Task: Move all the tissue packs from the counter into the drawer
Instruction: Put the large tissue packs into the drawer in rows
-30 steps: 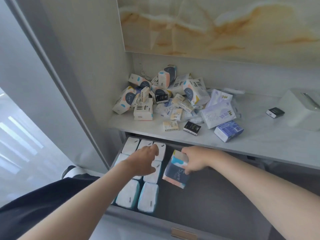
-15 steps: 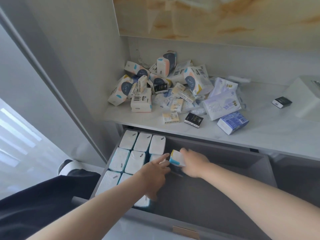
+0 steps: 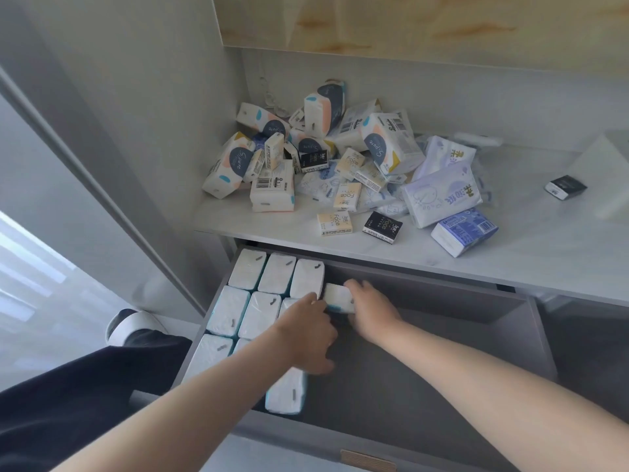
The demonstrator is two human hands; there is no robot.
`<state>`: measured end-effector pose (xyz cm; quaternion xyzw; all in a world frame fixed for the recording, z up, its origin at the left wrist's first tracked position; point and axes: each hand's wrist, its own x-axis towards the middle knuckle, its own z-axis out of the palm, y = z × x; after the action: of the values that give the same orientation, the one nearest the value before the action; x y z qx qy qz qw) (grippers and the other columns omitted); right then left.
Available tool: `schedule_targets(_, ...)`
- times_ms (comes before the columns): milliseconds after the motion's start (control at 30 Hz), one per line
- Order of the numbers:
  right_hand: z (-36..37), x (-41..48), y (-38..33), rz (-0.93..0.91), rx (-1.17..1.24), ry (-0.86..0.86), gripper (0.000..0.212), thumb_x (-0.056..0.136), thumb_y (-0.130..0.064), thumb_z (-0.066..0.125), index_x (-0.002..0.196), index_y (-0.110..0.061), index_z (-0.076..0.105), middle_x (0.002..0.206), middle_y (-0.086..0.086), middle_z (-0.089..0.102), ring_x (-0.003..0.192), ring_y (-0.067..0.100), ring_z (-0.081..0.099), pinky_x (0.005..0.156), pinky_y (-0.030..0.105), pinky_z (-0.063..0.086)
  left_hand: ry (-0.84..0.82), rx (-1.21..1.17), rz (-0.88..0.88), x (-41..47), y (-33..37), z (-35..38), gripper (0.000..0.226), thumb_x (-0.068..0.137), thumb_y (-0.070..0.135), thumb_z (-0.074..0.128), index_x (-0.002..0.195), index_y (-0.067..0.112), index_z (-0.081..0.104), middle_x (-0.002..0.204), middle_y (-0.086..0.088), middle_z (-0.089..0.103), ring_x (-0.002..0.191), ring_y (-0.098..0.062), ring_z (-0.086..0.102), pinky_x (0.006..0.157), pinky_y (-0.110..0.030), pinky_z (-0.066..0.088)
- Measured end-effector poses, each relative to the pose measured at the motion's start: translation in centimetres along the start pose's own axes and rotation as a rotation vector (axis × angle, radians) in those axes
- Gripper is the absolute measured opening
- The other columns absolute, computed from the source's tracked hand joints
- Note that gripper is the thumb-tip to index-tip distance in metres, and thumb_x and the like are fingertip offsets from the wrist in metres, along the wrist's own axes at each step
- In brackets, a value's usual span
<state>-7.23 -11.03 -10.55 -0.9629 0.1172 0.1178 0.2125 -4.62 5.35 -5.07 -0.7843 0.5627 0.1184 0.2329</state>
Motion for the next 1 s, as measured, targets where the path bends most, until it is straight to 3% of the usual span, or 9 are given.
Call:
schedule_targets(100,0.8,-0.1,-0.3,0.191,0.252,0.044,0.069,0.082,-0.009,0.069,0.143,-0.015,0.038,0.134,0.012,0.044,0.122,0.031,0.053,0.098,0.031,0.043,0.293,-0.186,-0.042,0.6,-2.1,0.1,0.027,0.087,0.037,0.049,0.105,0.024,0.065,0.111,-0.003,0.060,0.110,-0.027,0.050,0.096,-0.038,0.037)
schedule_targets(200,1.1,-0.5,-1.0,0.434,0.487,0.125,0.082,0.082,-0.009,0.074,0.150,-0.010,0.029,0.143,0.013,0.044,0.130,0.031,0.049,0.098,0.029,0.042,0.267,-0.219,-0.157,1.2,-3.3,1.0,0.043,0.090,0.038,0.051,0.131,0.027,0.055,0.148,-0.008,0.036,0.137,-0.030,0.030,0.112,-0.042,0.028)
schedule_targets(267,1.3,-0.4,-1.1,0.586,0.585,0.114,0.064,0.085,-0.012,0.073,0.140,-0.008,0.040,0.131,0.014,0.056,0.117,0.034,0.059,0.083,0.029,0.052,0.166,-0.210,-0.187,1.5,-3.7,1.6,0.055,0.094,0.049,0.046,0.146,0.034,0.039,0.161,-0.007,0.015,0.147,-0.030,0.010,0.119,-0.043,0.018)
schedule_targets(333,1.4,-0.3,-1.2,0.655,0.699,0.039,0.040,0.086,-0.015,0.071,0.123,-0.008,0.056,0.114,0.011,0.064,0.097,0.031,0.067,0.073,0.035,0.061,0.123,-0.166,-0.200,1.8,-3.8,1.8,0.057,0.095,0.053,0.040,0.149,0.036,0.034,0.162,-0.007,0.010,0.148,-0.029,0.005,0.117,-0.045,0.018)
schedule_targets(433,1.6,0.1,-1.2,0.573,0.728,0.013,0.033,0.085,-0.013,0.068,0.117,-0.017,0.064,0.112,0.006,0.069,0.098,0.025,0.064,0.084,0.035,0.057,0.104,-0.136,-0.249,2.0,-3.5,1.8,0.058,0.096,0.052,0.036,0.151,0.033,0.031,0.161,-0.010,0.010,0.147,-0.031,0.007,0.112,-0.046,0.023)
schedule_targets(533,1.4,-0.3,-1.3,0.490,0.648,-0.036,0.040,0.087,-0.010,0.058,0.125,-0.022,0.058,0.119,0.004,0.066,0.105,0.024,0.061,0.090,0.034,0.053,0.087,-0.125,-0.271,2.2,-3.5,1.6,0.061,0.096,0.054,0.035,0.152,0.031,0.028,0.160,-0.009,0.008,0.146,-0.032,0.007,0.112,-0.047,0.024)
schedule_targets(667,0.4,-1.1,-1.0,0.473,0.425,-0.061,0.043,0.090,-0.012,0.053,0.132,-0.018,0.047,0.123,0.008,0.062,0.110,0.028,0.061,0.084,0.031,0.052,0.104,-0.214,-0.263,2.3,-4.2,0.7,0.059,0.096,0.054,0.039,0.150,0.030,0.032,0.160,-0.008,0.014,0.143,-0.030,0.017,0.111,-0.045,0.031)
schedule_targets(800,-1.6,-2.3,-2.4,0.450,0.263,-0.010,0.035,0.090,-0.015,0.055,0.124,-0.016,0.045,0.117,0.008,0.063,0.104,0.028,0.063,0.078,0.030,0.053,0.258,-0.489,-0.320,1.7,-5.9,-1.2,0.045,0.096,0.043,0.047,0.139,0.031,0.048,0.143,0.002,0.041,0.128,-0.020,0.041,0.098,-0.037,0.043)
schedule_targets(1000,-6.9,-2.1,-7.6,0.018,0.194,0.131,0.016,0.093,-0.021,0.052,0.107,-0.026,0.057,0.102,-0.009,0.061,0.092,0.015,0.058,0.069,0.029,0.044,0.576,-0.739,-0.554,-0.6,-11.6,-3.6,0.025,0.094,0.028,0.053,0.117,0.023,0.062,0.110,0.003,0.060,0.101,-0.017,0.055,0.078,-0.031,0.049)
